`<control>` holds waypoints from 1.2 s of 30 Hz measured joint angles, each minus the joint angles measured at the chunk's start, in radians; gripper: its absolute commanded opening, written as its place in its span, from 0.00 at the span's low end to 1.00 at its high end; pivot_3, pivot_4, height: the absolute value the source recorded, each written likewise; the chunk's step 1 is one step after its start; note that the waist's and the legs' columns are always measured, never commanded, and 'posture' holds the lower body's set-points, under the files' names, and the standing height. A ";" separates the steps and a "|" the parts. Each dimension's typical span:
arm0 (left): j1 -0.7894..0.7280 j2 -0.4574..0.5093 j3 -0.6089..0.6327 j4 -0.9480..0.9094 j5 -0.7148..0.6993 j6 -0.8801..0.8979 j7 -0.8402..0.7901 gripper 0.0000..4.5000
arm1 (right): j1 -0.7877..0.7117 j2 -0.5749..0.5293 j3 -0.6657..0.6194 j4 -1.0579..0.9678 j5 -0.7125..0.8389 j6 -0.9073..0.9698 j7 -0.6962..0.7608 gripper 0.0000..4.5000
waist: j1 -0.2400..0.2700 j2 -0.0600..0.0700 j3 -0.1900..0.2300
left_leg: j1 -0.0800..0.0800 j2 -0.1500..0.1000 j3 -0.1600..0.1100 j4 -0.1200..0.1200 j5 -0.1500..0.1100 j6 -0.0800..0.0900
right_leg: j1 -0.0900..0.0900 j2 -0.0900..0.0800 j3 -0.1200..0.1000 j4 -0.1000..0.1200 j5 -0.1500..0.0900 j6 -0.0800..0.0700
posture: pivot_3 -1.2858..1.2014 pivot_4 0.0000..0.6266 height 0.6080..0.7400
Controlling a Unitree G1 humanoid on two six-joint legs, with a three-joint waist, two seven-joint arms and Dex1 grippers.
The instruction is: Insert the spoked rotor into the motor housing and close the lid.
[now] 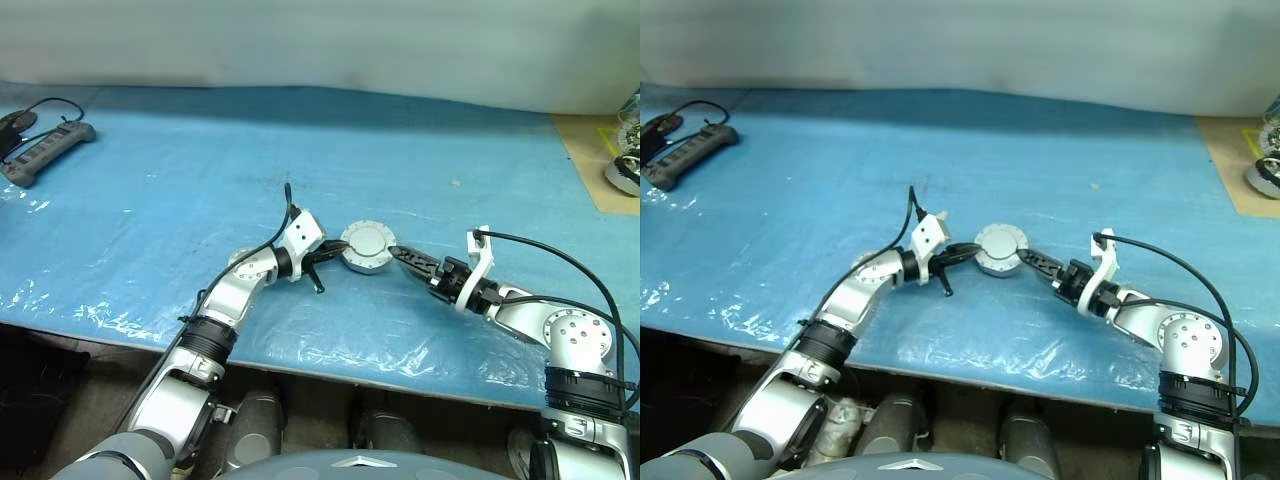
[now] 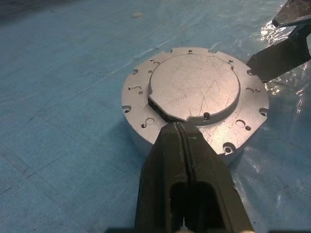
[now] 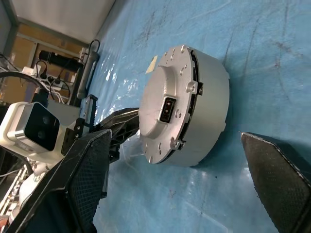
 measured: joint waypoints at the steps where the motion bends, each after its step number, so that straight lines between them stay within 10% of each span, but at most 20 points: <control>1: -0.001 -0.001 0.000 0.002 0.000 -0.002 0.000 0.00 | 0.001 0.000 -0.001 0.000 0.000 0.000 0.003 0.99 | 0.000 0.000 0.000 | 0.000 0.000 0.000 0.000 0.000 0.000 | 0.000 0.000 0.000 0.000 0.000 0.000 | 0.52 0.24 1.00; 22: -0.013 0.001 0.005 0.082 0.000 -0.078 -0.002 0.00 | -0.062 0.105 0.020 0.119 -0.076 -0.067 0.013 0.99 | 0.001 0.000 0.000 | 0.003 0.000 0.000 0.005 0.002 -0.003 | 0.000 -0.001 0.000 0.014 -0.002 -0.005 | 0.52 0.24 1.00; 32: -0.011 0.009 0.006 0.079 0.003 -0.067 -0.003 0.00 | -0.041 0.166 0.029 0.133 -0.100 -0.088 0.043 0.26 | -0.003 0.000 0.000 | 0.005 0.000 0.000 0.005 0.002 -0.004 | 0.000 -0.001 0.000 0.014 -0.003 -0.005 | 0.52 0.24 1.00; 36: -0.010 0.015 0.006 0.080 0.004 -0.061 -0.005 0.00 | -0.041 0.178 0.030 0.131 -0.115 -0.100 0.046 0.23 | -0.003 0.000 0.000 | 0.005 0.000 0.000 0.004 0.006 -0.005 | 0.000 -0.001 0.001 0.014 -0.003 -0.006 | 0.52 0.24 1.00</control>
